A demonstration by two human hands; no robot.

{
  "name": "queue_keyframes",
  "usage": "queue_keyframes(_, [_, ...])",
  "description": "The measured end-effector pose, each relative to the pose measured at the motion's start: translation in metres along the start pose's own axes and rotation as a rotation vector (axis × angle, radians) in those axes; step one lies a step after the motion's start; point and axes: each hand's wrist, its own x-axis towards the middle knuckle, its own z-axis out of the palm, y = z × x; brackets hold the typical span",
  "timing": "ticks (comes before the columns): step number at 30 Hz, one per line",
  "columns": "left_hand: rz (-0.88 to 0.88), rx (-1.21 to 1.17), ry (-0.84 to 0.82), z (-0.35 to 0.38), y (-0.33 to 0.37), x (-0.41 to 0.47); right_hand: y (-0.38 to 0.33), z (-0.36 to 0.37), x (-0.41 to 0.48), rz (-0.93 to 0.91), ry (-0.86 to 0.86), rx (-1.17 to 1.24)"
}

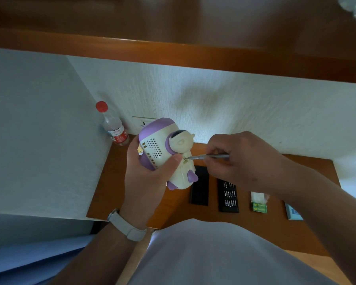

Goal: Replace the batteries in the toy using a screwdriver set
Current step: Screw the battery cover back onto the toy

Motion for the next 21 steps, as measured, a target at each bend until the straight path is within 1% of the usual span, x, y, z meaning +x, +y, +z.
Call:
queue_keyframes(5, [-0.016, 0.011, -0.001, 0.0013, -0.0021, -0.0009, -0.0005, 0.0022, -0.0028, -0.044, -0.004, 0.012])
queue_keyframes(12, [-0.013, -0.004, -0.013, 0.001, -0.0018, -0.002, -0.0015, -0.0001, -0.0013, 0.007, -0.037, -0.019])
queue_keyframes(16, [-0.008, -0.009, -0.017, 0.0004, -0.0026, -0.0024, -0.0011, 0.0006, -0.0004, 0.004, -0.03, -0.053])
queue_keyframes(21, [-0.004, 0.012, -0.019, -0.0001, -0.0044, -0.0026, -0.0011, 0.0031, -0.0023, -0.033, -0.048, -0.027])
